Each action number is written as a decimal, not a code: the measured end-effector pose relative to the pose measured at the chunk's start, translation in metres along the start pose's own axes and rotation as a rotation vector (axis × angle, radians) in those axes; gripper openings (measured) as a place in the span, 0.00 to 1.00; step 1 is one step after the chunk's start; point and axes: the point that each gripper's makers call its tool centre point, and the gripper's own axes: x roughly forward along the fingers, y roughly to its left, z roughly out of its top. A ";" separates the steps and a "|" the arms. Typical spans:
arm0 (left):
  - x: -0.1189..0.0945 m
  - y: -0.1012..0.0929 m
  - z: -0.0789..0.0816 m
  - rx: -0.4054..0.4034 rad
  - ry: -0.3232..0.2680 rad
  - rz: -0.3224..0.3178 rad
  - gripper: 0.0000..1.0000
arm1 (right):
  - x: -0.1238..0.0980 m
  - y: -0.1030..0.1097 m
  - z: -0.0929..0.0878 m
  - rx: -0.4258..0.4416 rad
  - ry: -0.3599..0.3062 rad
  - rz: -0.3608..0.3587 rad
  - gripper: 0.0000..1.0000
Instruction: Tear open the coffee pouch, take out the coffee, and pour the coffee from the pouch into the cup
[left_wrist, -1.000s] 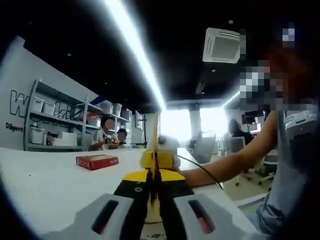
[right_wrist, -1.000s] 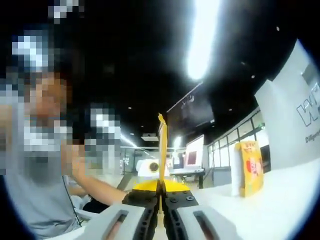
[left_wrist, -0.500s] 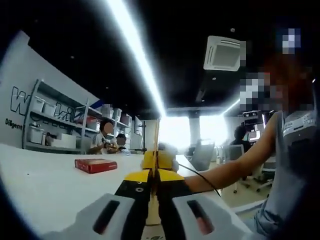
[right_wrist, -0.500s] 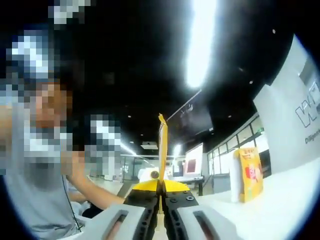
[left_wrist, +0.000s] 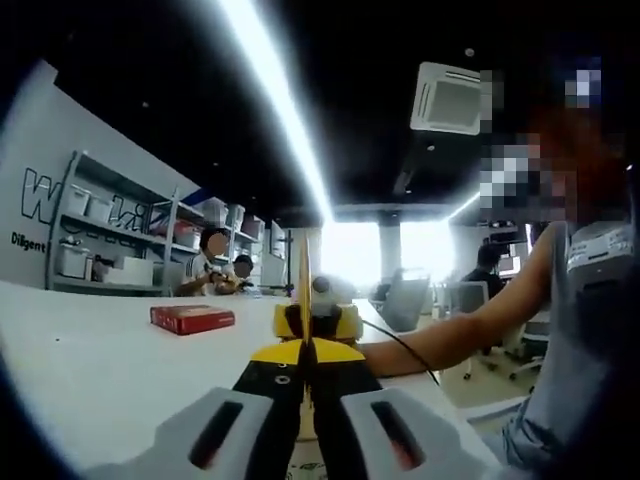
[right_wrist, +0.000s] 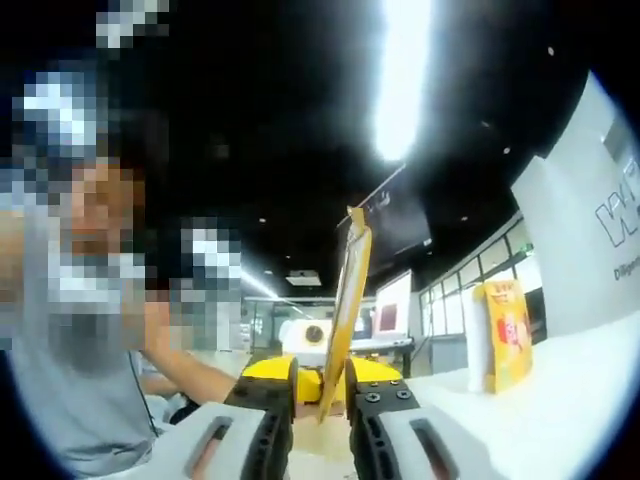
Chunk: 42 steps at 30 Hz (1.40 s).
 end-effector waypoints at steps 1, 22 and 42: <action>0.000 -0.001 -0.001 -0.008 0.004 -0.003 0.04 | -0.001 -0.001 0.001 -0.001 -0.006 -0.004 0.20; 0.001 0.000 0.004 0.022 -0.031 0.010 0.05 | -0.007 -0.005 0.017 -0.003 -0.081 -0.007 0.09; -0.001 0.000 0.009 -0.001 -0.045 0.017 0.12 | -0.006 -0.004 0.013 -0.018 -0.052 -0.022 0.03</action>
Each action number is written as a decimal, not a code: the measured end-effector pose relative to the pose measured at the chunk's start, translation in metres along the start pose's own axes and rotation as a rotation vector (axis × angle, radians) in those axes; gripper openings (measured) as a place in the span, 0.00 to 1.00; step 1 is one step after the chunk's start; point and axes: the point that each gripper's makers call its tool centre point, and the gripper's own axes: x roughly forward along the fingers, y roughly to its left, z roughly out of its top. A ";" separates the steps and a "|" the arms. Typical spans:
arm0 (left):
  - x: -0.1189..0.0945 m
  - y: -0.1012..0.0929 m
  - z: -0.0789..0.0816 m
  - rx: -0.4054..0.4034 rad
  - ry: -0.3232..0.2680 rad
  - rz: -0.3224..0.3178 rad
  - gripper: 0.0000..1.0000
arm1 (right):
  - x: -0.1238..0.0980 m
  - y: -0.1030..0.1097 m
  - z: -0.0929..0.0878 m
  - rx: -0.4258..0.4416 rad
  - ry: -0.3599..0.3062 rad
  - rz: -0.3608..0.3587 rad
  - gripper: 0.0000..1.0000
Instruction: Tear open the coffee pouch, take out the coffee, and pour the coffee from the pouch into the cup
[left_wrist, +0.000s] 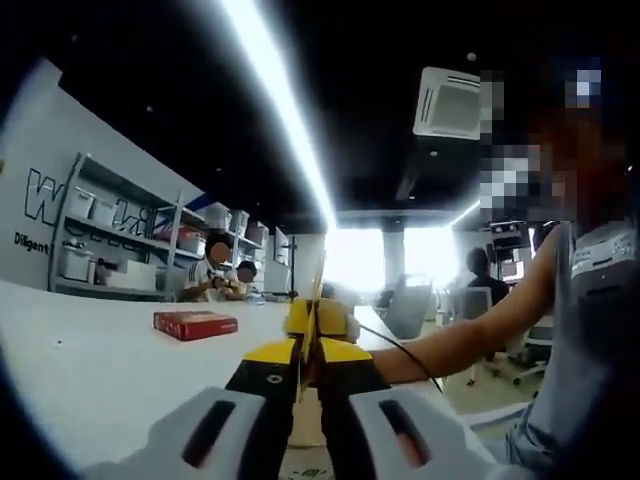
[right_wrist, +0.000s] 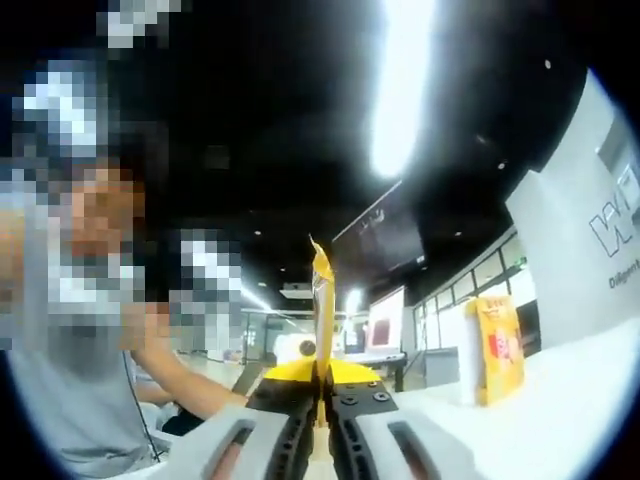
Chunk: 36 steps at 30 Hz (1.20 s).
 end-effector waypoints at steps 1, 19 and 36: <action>0.000 -0.001 0.001 -0.004 -0.009 -0.005 0.12 | 0.000 0.001 0.000 0.001 -0.001 0.002 0.03; 0.001 -0.002 -0.007 0.023 0.036 -0.005 0.05 | 0.003 0.002 0.001 0.024 -0.019 0.009 0.25; 0.003 0.005 -0.004 0.025 0.015 0.017 0.13 | -0.011 -0.010 0.030 0.006 -0.143 -0.010 0.03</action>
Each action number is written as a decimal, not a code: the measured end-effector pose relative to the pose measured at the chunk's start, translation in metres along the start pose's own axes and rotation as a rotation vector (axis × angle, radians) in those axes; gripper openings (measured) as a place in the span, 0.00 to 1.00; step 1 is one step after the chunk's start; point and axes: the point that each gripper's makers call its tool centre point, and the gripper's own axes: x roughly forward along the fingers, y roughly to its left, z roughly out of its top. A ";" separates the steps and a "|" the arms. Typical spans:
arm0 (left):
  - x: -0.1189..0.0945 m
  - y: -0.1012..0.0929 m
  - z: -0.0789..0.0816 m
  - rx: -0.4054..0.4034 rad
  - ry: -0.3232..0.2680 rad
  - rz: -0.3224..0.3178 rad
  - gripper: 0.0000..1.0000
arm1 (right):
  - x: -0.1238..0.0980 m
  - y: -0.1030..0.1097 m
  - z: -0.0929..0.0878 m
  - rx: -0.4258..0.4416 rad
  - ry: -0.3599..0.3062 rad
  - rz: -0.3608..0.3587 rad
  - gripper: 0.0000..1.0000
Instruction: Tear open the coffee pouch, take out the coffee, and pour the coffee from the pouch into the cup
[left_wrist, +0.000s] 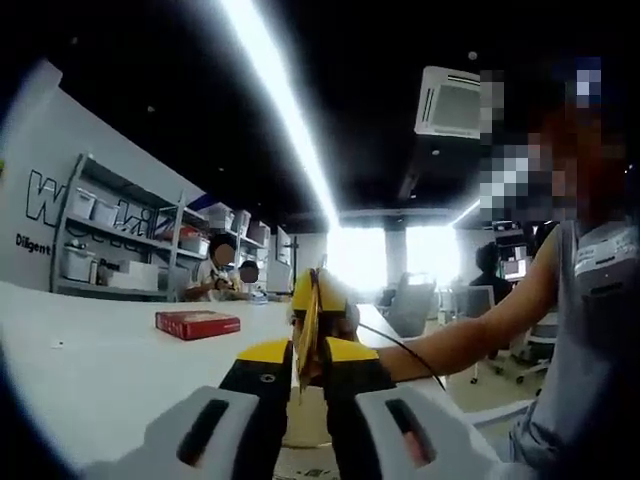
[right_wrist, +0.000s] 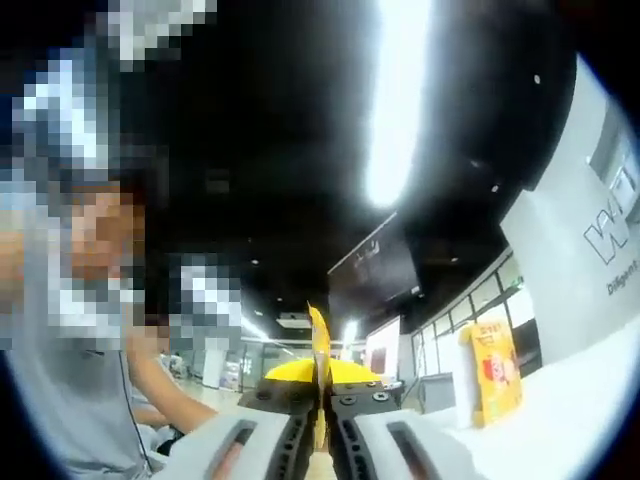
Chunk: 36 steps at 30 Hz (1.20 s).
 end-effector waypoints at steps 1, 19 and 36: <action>0.000 -0.001 0.000 0.005 -0.002 -0.003 0.11 | 0.001 0.002 -0.002 0.005 0.005 0.005 0.03; -0.002 -0.006 -0.002 0.027 0.015 -0.021 0.05 | -0.009 0.007 -0.008 -0.067 0.633 0.058 0.30; -0.004 -0.007 -0.006 0.029 0.040 -0.019 0.05 | -0.011 0.016 -0.028 -0.067 0.913 0.127 0.13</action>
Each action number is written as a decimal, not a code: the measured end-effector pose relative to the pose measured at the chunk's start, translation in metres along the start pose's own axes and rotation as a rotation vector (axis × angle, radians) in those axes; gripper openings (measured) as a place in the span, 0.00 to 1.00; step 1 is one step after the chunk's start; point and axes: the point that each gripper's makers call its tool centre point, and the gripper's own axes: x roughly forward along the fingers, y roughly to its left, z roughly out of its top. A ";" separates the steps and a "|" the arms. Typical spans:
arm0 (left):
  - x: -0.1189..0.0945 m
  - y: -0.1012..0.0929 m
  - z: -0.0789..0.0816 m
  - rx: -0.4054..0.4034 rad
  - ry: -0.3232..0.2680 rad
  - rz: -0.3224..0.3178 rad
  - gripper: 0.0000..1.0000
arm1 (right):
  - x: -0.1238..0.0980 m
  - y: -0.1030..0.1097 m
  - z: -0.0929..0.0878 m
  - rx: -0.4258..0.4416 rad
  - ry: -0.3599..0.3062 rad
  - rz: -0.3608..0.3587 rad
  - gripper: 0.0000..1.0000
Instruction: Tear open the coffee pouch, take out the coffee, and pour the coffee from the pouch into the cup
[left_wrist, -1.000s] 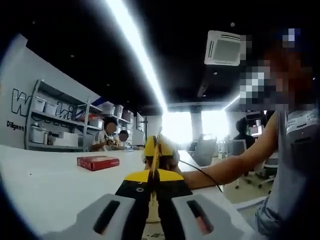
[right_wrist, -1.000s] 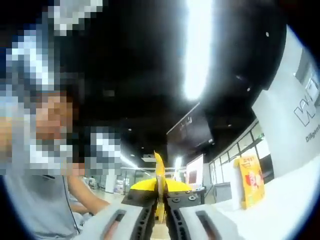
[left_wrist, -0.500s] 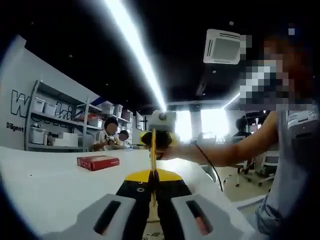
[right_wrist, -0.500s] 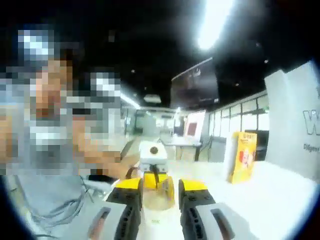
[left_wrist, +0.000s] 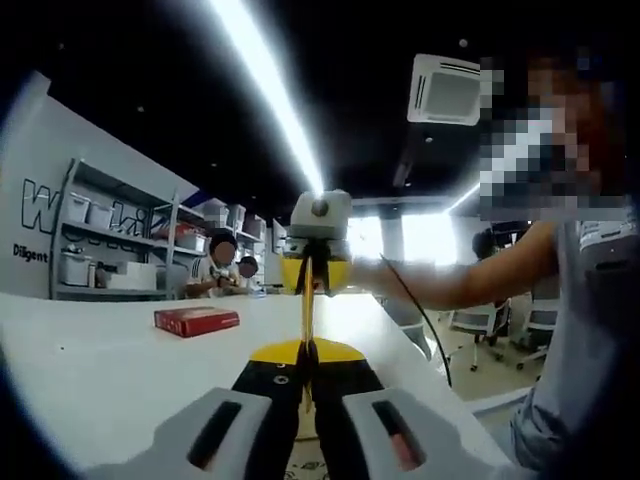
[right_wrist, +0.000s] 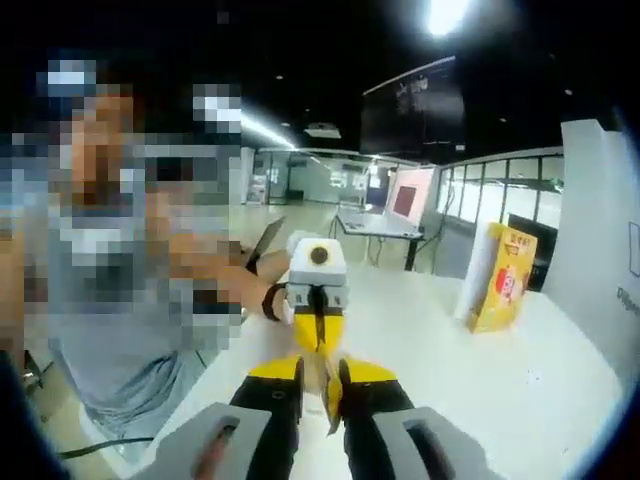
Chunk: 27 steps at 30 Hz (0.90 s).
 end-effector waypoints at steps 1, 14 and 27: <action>0.000 0.000 0.000 0.001 0.002 -0.001 0.05 | -0.003 -0.002 -0.001 0.003 -0.005 -0.003 0.12; -0.002 0.003 0.017 -0.042 -0.089 -0.007 0.19 | -0.021 0.007 -0.004 -0.006 -0.162 -0.162 0.05; -0.002 0.006 0.018 -0.050 -0.099 0.009 0.19 | -0.027 0.012 -0.049 0.051 -0.233 -0.224 0.05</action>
